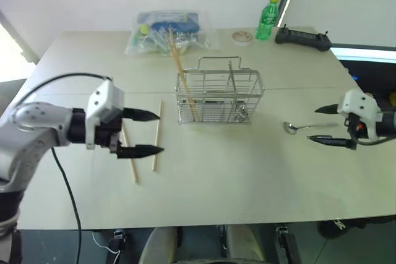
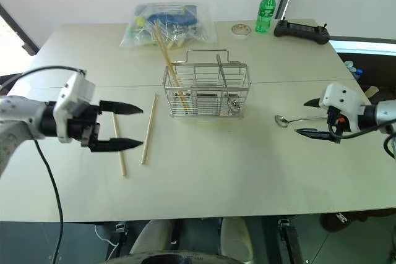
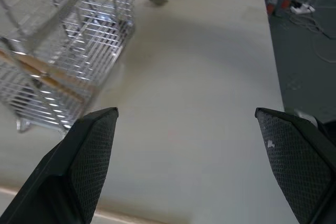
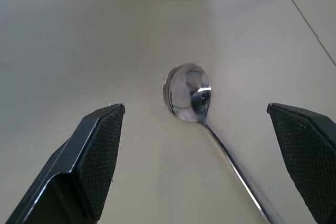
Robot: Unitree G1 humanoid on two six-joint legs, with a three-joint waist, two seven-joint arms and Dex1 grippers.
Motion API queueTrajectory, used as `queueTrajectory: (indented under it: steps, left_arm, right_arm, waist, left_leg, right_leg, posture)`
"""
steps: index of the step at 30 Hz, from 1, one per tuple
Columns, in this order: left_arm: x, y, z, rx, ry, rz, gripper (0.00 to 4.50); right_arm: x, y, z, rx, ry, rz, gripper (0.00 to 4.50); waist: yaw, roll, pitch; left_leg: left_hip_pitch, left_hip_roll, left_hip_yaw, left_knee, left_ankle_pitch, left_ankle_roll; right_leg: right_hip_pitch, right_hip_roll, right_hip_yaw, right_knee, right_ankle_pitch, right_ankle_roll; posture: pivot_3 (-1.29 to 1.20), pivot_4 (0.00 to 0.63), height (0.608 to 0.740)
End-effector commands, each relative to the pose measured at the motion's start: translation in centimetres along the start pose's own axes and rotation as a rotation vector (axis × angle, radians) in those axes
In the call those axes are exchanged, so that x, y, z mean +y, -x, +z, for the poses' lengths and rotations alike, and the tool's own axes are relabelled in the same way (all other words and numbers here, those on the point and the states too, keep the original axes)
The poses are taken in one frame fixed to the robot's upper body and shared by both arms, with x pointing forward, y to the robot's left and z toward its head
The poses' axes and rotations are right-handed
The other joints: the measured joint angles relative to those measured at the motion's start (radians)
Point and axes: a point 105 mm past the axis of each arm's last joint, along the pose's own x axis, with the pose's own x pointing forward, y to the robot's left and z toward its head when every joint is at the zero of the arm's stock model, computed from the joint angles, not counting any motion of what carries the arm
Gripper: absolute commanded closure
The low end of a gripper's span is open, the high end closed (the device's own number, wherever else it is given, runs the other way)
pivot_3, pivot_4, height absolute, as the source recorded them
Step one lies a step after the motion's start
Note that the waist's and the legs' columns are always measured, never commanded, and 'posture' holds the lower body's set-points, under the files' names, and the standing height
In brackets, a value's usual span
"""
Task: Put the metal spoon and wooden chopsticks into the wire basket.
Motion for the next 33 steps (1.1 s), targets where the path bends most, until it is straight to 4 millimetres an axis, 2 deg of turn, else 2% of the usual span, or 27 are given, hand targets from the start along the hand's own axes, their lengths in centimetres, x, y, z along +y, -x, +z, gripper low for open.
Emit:
queueTrajectory:
  steps: [1, 7, 14, 22, 23, 24, 27, 31, 33]
  left_arm:
    - [-0.4, -0.7, 0.7, -0.015, -0.077, -0.005, 0.11]
    - [-0.6, -1.0, 1.4, -0.053, -0.076, 0.001, 0.11]
    - [-0.6, -1.0, 1.8, -0.060, -0.088, 0.004, 0.11]
    - [-2.0, -0.8, 0.8, 0.003, -0.078, -0.064, 0.11]
    - [-2.0, -0.7, 0.8, 0.003, -0.080, -0.064, 0.00]
    - [-2.0, -0.7, 0.8, 0.001, -0.082, -0.060, 0.00]
    - [-1.7, -0.7, 1.0, -0.005, -0.087, -0.050, 0.00]
    - [-1.4, -0.7, 1.7, -0.030, -0.092, -0.039, 0.00]
    - [-1.2, -0.7, 1.9, -0.035, -0.096, -0.034, 0.00]
  right_arm:
    - [-1.1, -0.9, -0.7, 0.048, 0.022, -0.008, 0.00]
    - [-1.9, -2.1, -2.5, 0.122, 0.007, 0.006, 0.00]
    - [-2.0, -2.6, -3.2, 0.146, 0.004, 0.027, 0.00]
    - [-2.9, -3.1, -3.6, 0.169, -0.039, -0.037, 0.00]
    - [-3.0, -3.1, -3.6, 0.168, -0.044, -0.042, 0.53]
    - [-3.0, -3.1, -3.7, 0.166, -0.047, -0.045, 0.81]
    - [-3.0, -3.2, -3.7, 0.159, -0.056, -0.048, 2.30]
    - [-2.8, -3.4, -3.6, 0.146, -0.064, -0.035, 4.47]
    - [-2.7, -3.4, -3.6, 0.146, -0.055, -0.030, 4.47]
  waist:
    - [0.001, 0.000, 0.000]
    - [0.000, 0.000, 0.000]
    - [-0.004, 0.000, 0.000]
    - [-0.006, 0.000, 0.000]
    - [-0.006, 0.000, 0.000]
    - [-0.006, 0.000, 0.000]
    - [-0.006, 0.000, 0.000]
    - [-0.006, 0.000, 0.000]
    - [-0.006, -0.001, 0.000]
  left_leg:
    - [0.000, 0.000, 0.000, 0.000, 0.000, 0.000]
    - [-0.002, -0.002, 0.000, -0.001, 0.000, 0.000]
    - [-0.001, -0.002, 0.000, 0.000, 0.000, 0.000]
    - [0.004, -0.001, 0.001, -0.001, 0.000, 0.000]
    - [0.004, -0.001, 0.001, -0.001, 0.000, 0.000]
    - [0.004, -0.001, 0.001, 0.000, 0.000, 0.000]
    - [0.004, -0.001, 0.001, 0.000, 0.000, 0.000]
    - [0.005, -0.001, 0.001, 0.000, 0.000, 0.000]
    - [0.006, -0.001, 0.001, 0.000, 0.000, 0.000]
  right_leg:
    - [0.000, 0.000, 0.000, 0.000, 0.000, 0.000]
    - [-0.002, -0.001, 0.000, 0.000, 0.000, 0.001]
    - [-0.001, 0.000, 0.000, 0.001, 0.000, 0.001]
    - [0.002, 0.001, 0.002, 0.002, 0.000, 0.000]
    - [0.002, 0.001, 0.002, 0.002, 0.000, 0.000]
    - [0.002, 0.001, 0.002, 0.002, 0.000, 0.000]
    - [0.003, 0.001, 0.002, 0.002, 0.000, 0.000]
    - [0.003, 0.001, 0.002, 0.002, 0.000, 0.000]
    - [0.005, 0.001, 0.002, 0.002, 0.000, 0.000]
  posture:
    - [0.00, 0.150, 0.721]
    - [0.00, 0.150, 0.721]
    - [0.00, 0.150, 0.721]
    - [0.00, 0.150, 0.721]
    - [0.00, 0.150, 0.721]
    - [0.00, 0.150, 0.721]
    - [0.00, 0.150, 0.721]
    - [0.00, 0.150, 0.721]
    - [0.00, 0.150, 0.721]
